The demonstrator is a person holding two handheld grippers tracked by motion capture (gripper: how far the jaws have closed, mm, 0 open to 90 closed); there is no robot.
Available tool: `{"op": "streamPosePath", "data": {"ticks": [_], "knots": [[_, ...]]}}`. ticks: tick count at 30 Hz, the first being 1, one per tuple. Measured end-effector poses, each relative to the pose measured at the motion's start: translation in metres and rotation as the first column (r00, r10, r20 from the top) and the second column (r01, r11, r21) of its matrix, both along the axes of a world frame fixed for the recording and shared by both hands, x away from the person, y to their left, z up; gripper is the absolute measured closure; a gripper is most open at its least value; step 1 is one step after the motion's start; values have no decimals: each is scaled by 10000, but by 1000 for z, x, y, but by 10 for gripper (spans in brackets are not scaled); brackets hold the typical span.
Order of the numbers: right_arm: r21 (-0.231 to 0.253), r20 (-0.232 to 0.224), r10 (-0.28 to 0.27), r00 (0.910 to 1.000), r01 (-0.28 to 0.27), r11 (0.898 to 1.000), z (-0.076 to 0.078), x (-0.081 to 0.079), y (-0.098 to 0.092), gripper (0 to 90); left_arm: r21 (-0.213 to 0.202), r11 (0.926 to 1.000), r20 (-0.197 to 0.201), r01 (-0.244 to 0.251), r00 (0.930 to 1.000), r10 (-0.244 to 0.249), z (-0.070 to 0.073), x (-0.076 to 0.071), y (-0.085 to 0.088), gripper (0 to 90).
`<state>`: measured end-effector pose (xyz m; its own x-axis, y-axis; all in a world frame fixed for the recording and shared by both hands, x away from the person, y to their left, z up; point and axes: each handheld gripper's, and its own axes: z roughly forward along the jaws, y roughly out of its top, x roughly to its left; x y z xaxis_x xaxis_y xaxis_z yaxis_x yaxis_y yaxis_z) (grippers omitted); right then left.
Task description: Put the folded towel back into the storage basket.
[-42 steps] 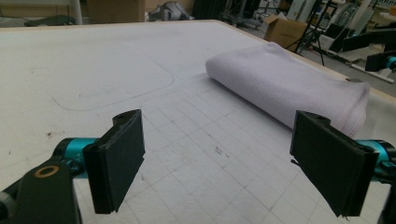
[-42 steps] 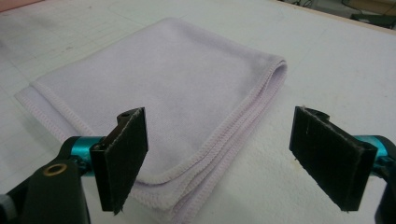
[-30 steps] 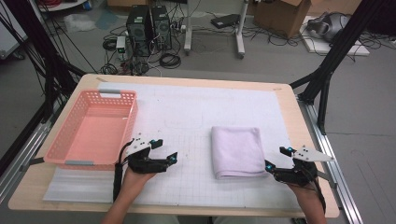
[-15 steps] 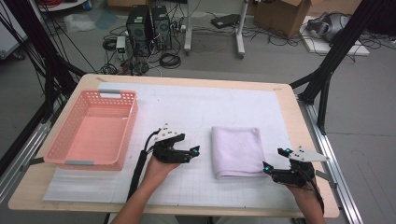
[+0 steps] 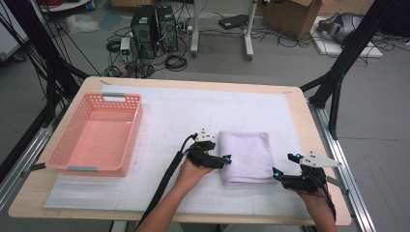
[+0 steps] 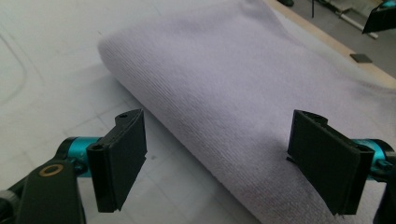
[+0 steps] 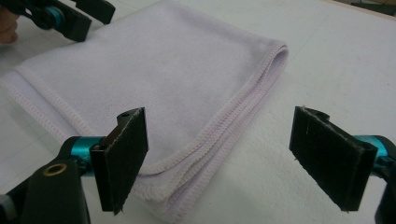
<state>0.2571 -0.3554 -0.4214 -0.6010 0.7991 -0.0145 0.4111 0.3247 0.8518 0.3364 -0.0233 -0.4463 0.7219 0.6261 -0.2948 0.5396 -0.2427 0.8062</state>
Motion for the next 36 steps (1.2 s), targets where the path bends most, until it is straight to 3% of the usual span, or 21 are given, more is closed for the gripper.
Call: {"op": "streamPosePath", "data": {"ticks": [4, 9, 11, 14, 17, 20, 23, 27, 36], "knots": [[-21, 9, -6, 10000, 6, 10000, 0, 0, 0, 186, -63, 9999, -457, 146, 9988, -148, -2, -2, -8, 210], [-46, -11, 2, 10000, -2, 10000, 0, 0, 1, 186, 252, 9992, -775, 325, 9965, -304, -5, -3, -13, 263], [-38, -47, -18, 10000, 18, 10000, 0, 0, 1, 186, 240, 9992, -925, 328, 9952, -305, -4, -2, -12, 317], [-60, 2, 5, 10000, -5, 10000, -1, 1, 1, 186, 177, 9986, -1162, 493, 9921, -469, -4, -2, -11, 469], [-82, -17, 5, 10000, -5, 10000, -1, 1, 0, 186, -158, 9991, -1300, 401, 9906, -418, -3, -3, -9, 582], [-17, -16, -41, 10000, 41, 10000, -1, 0, 0, 187, -490, 9980, -1304, 399, 9904, -460, -3, -3, -4, 696], [0, -30, -43, 10000, 43, 10000, -1, 1, 1, 187, -417, 9971, -987, 636, 9928, -675, -1, -5, 2, 728], [-42, -19, 5, 10000, -5, 10000, -1, 1, 2, 187, -782, 9954, -912, 550, 9939, -620, -2, -9, 20, 732], [-174, -15, 153, 9999, -153, 9997, -1, 1, 7, 187, -1164, 9931, -863, 166, 9959, -267, -4, -17, 83, 730]]}}
